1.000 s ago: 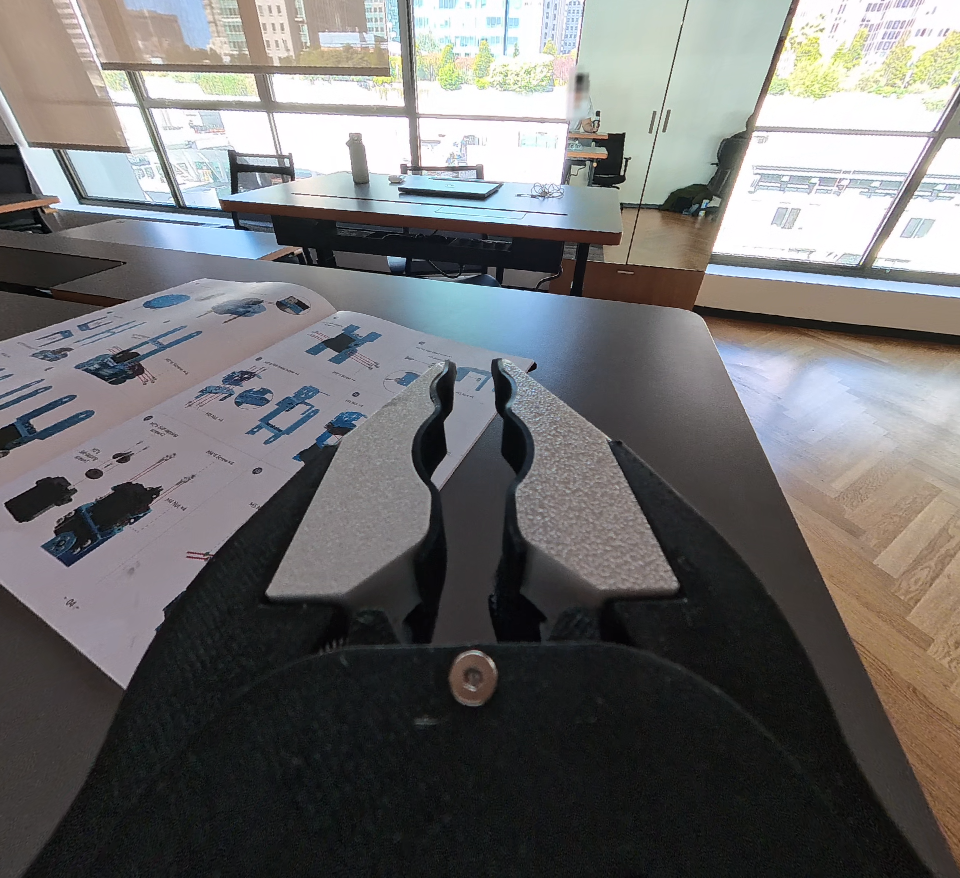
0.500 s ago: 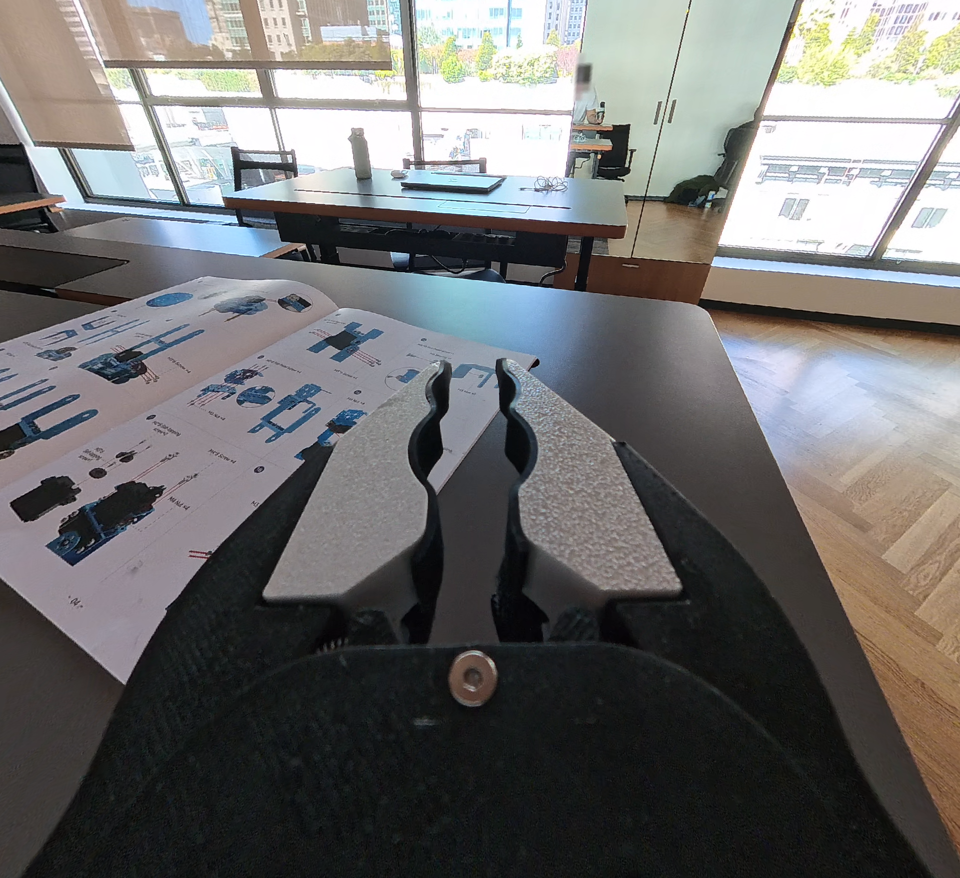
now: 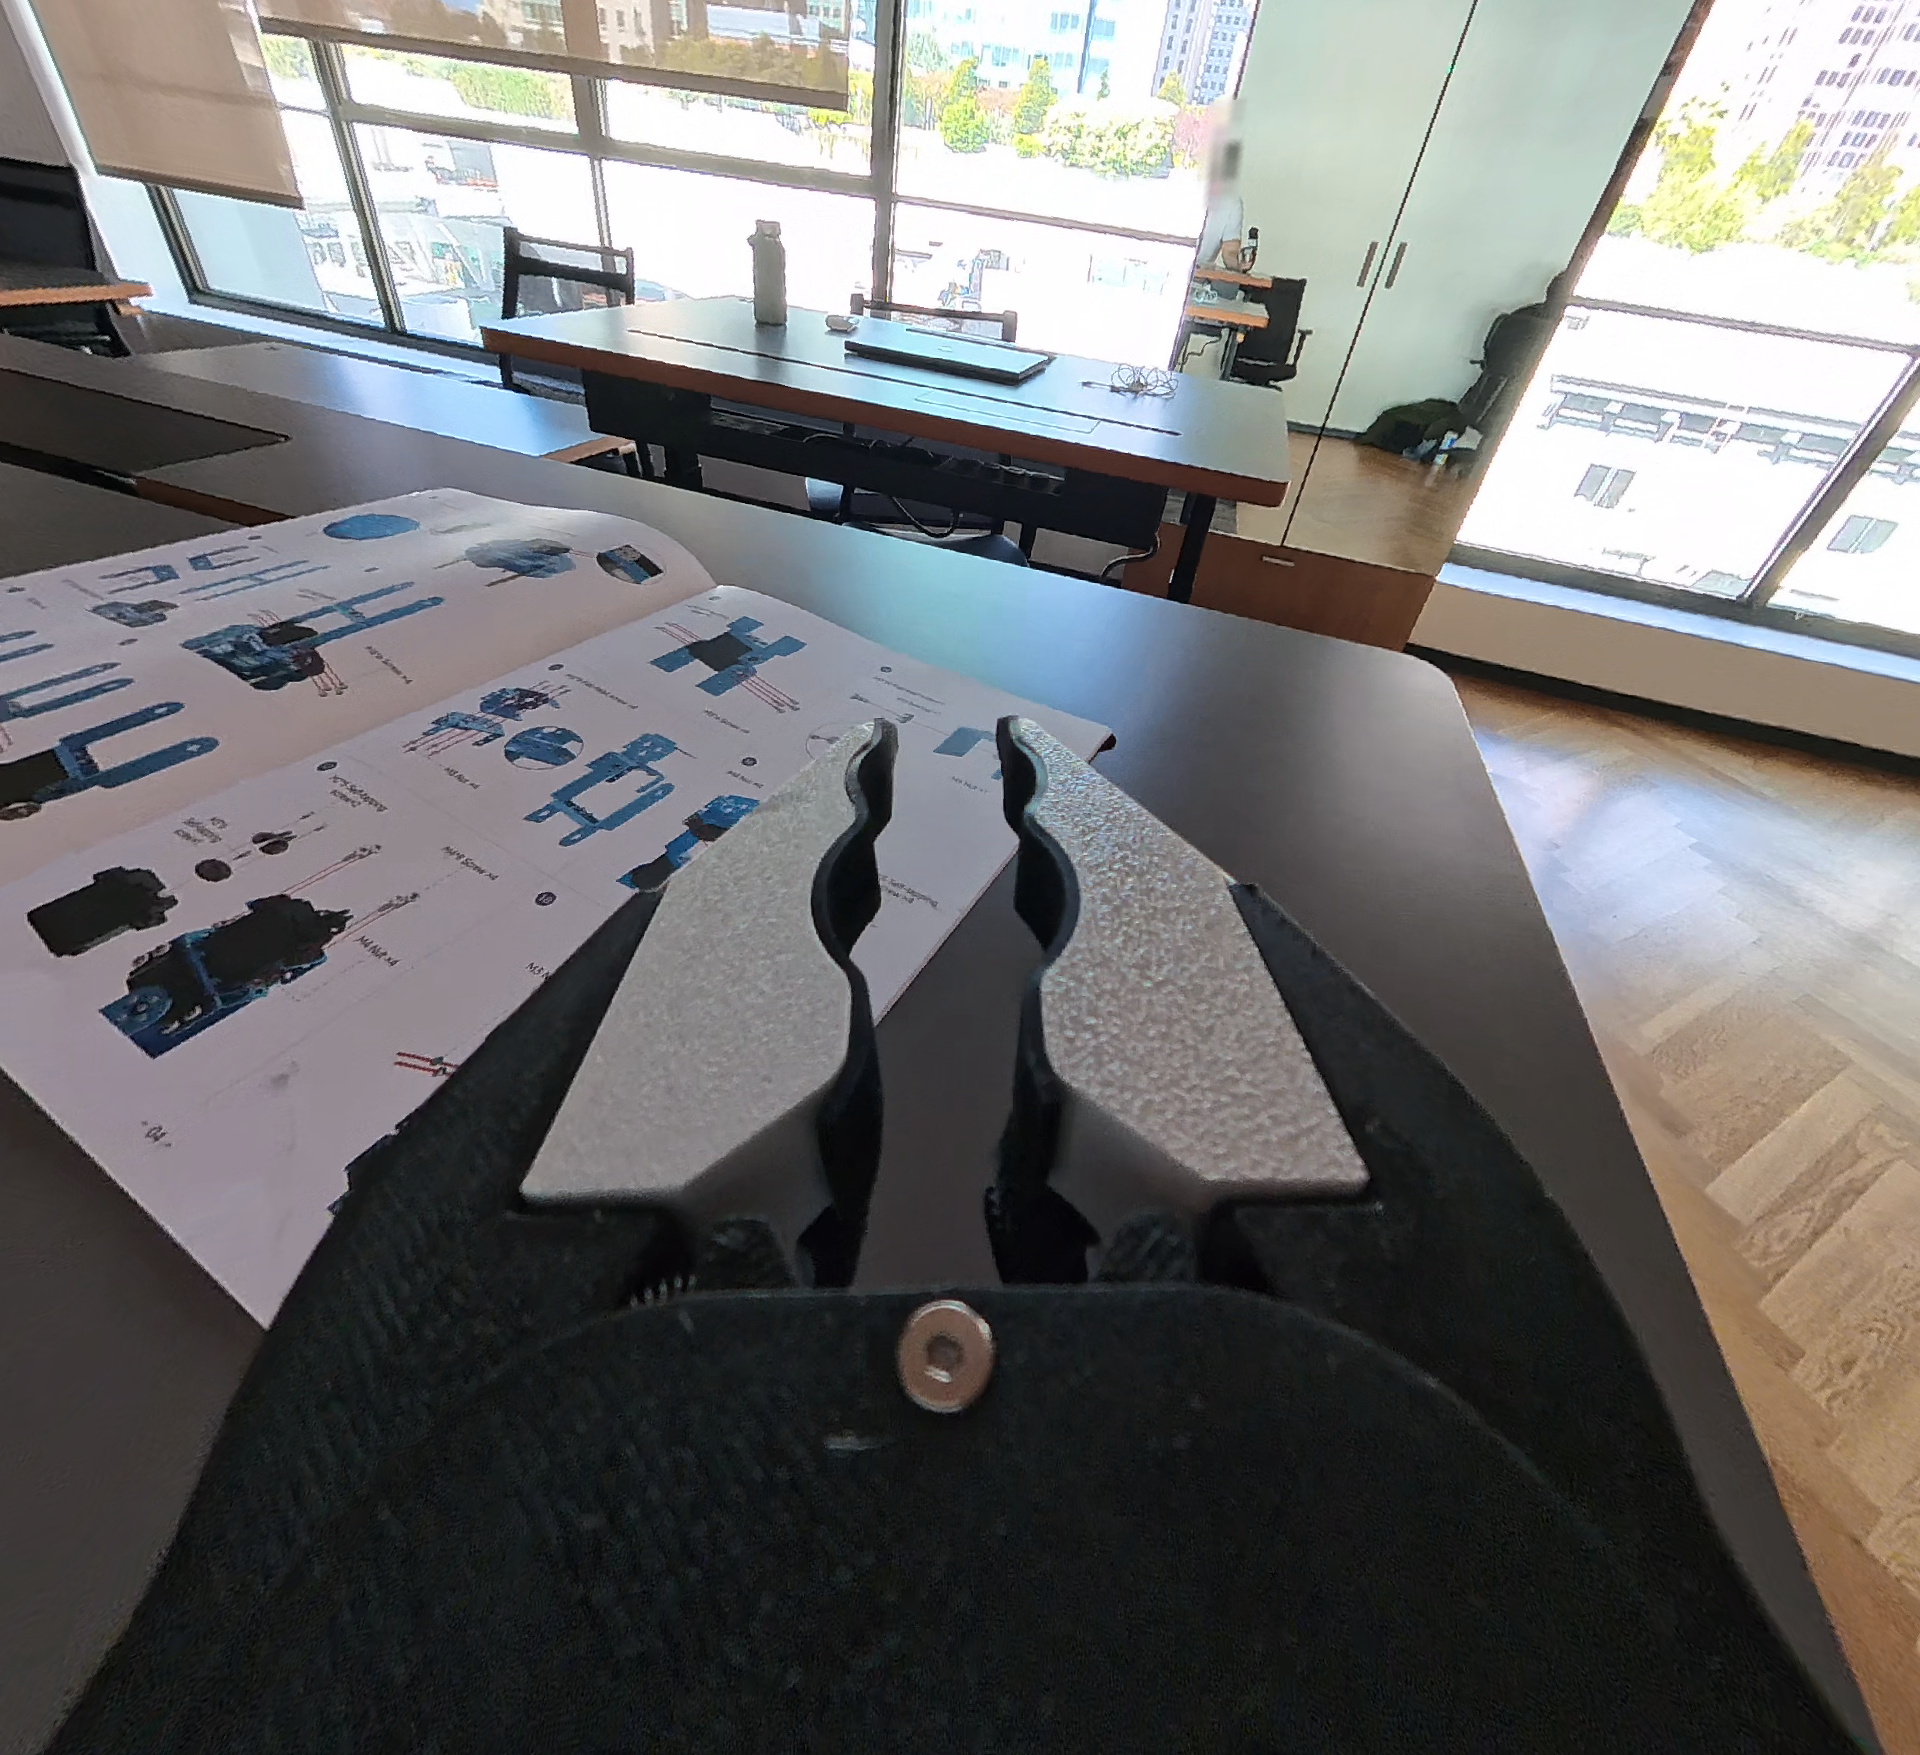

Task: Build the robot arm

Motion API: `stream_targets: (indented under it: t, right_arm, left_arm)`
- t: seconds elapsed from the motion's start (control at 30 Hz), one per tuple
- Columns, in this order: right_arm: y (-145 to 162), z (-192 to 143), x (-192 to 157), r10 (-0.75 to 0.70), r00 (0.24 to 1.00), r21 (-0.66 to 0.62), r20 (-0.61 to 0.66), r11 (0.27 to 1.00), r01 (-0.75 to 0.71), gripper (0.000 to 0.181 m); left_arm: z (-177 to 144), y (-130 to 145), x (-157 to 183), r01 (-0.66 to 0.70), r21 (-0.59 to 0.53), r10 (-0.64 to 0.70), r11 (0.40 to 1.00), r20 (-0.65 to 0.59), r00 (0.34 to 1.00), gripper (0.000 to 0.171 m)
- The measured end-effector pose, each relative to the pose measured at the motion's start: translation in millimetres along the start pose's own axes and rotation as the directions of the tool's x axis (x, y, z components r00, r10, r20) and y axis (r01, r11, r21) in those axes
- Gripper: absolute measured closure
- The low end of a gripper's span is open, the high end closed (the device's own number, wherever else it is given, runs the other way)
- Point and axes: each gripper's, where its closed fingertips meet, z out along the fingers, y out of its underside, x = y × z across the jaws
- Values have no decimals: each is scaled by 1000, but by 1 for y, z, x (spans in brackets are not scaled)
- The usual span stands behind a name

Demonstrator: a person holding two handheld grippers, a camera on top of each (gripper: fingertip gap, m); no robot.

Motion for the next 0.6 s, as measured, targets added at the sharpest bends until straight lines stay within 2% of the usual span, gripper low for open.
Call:
stream_targets:
  t: [0.03,0.1,0.13,0.2,0.27,0.33,0.43,0.53,0.6]
  right_arm:
    - [1,1,-1,-11,1000,-7,2,1000,11,162]
    - [3,3,-4,-30,1000,-26,6,999,30,162]
    - [4,4,-4,-36,999,-38,6,999,36,162]
    - [6,5,-6,-57,998,-49,3,997,57,162]
    - [5,5,-7,-90,996,-50,-11,995,89,162]
    - [5,5,-7,-131,990,-56,-45,990,129,163]
    - [10,10,-11,-228,971,-101,-68,970,221,162]
    - [20,16,-18,-352,934,-171,-56,925,339,161]
    - [25,18,-26,-428,903,-196,-34,889,414,160]
  left_arm:
    - [-11,2,0,-11,-25,12,1000,38,999,130]
    - [-33,12,-16,-90,-136,112,987,160,981,131]
    - [-49,28,-30,-126,-268,189,955,225,956,128]
    - [-93,63,-50,-146,-526,328,838,269,906,130]
    - [-150,85,-62,-125,-663,426,738,315,848,129]
    - [-209,98,-71,-87,-734,512,674,379,770,127]
    - [-293,112,-88,40,-798,616,602,495,613,115]
    - [-342,118,-94,164,-782,613,602,583,533,111]
    - [-356,120,-88,213,-749,568,628,628,533,109]
